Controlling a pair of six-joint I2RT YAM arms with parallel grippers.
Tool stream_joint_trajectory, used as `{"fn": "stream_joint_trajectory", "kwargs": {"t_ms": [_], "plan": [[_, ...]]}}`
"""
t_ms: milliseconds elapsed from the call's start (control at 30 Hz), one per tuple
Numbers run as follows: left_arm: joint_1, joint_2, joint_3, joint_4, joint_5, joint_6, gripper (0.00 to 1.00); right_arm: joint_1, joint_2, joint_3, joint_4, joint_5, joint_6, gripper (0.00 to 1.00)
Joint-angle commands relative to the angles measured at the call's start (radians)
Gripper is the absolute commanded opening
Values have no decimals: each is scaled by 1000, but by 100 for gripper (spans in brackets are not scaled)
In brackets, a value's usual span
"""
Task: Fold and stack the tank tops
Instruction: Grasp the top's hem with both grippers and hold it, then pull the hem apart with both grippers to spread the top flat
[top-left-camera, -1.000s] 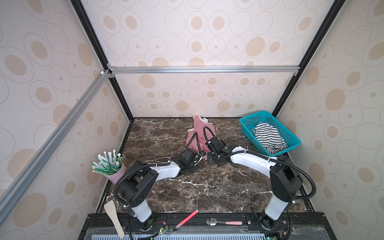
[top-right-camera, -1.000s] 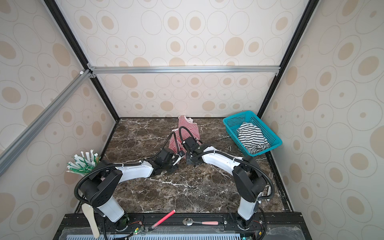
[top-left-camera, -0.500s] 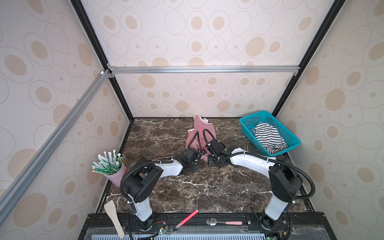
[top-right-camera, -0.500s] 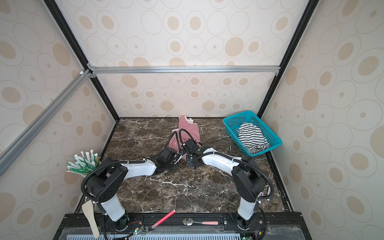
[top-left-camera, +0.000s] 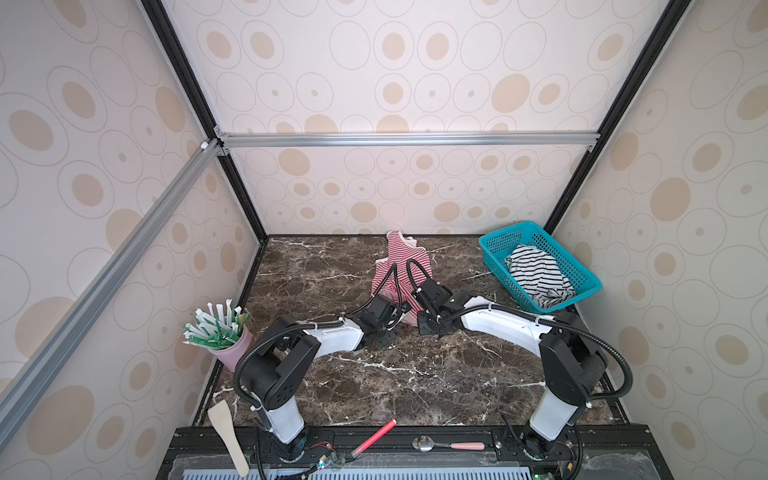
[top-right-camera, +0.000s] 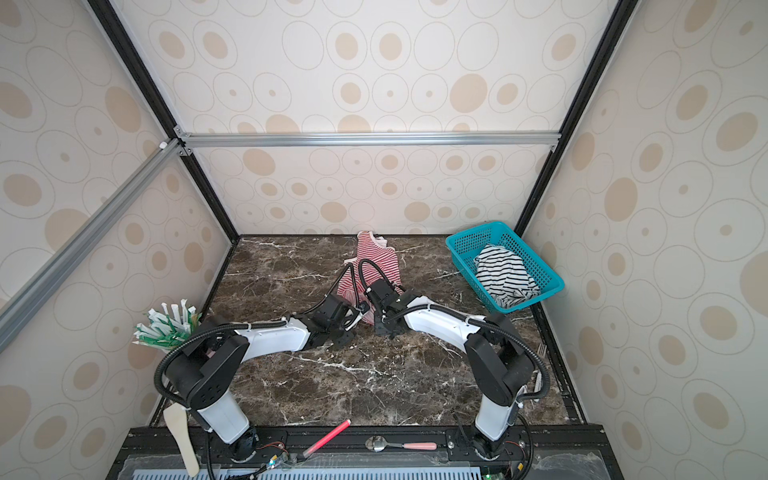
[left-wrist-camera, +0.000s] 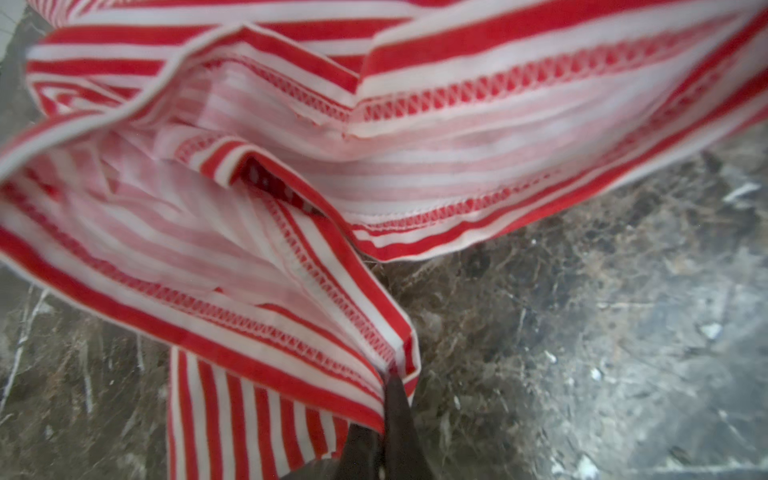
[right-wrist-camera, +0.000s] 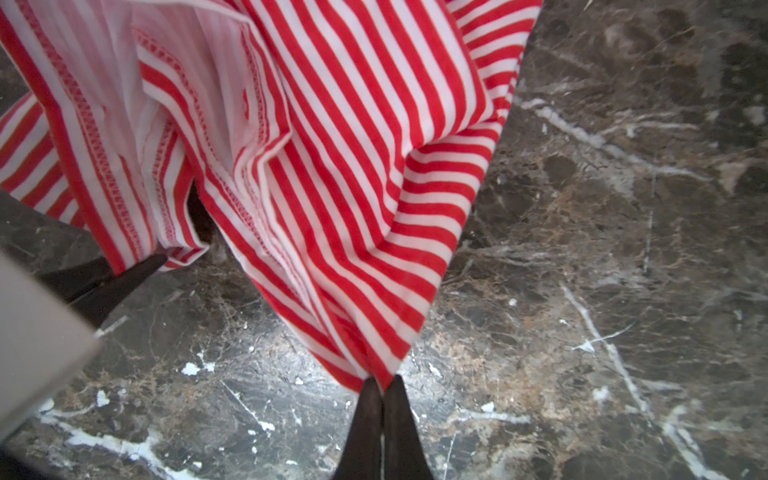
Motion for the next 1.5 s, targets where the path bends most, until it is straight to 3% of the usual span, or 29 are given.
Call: {"fn": "stream_joint_trajectory", "kwargs": {"t_ms": [0, 267, 533, 667, 867, 967, 1167, 1300, 1467], "plan": [[43, -122, -15, -72, 20, 48, 0, 0, -74, 8, -73, 52, -32, 0], [221, -407, -84, -194, 93, 162, 0, -54, -222, -26, -174, 118, -108, 0], [281, -596, -196, -351, 181, 386, 0, -115, -334, -139, -189, 58, -142, 0], [282, -590, -263, -343, 165, 446, 3, -113, -329, -202, -156, -24, -128, 0], [302, -540, -335, -217, 82, 443, 11, -97, -322, -263, -144, -26, -114, 0], [307, -516, -350, -194, 74, 436, 22, -88, -322, -281, -142, -28, -109, 0], [337, -523, -347, -254, 116, 438, 55, -82, -331, -296, -135, -32, -105, 1], [350, -517, -350, -273, 120, 443, 56, -81, -333, -300, -130, -35, -103, 1], [358, -481, -344, -294, 119, 452, 46, -81, -331, -304, -129, -35, -104, 1]]}}
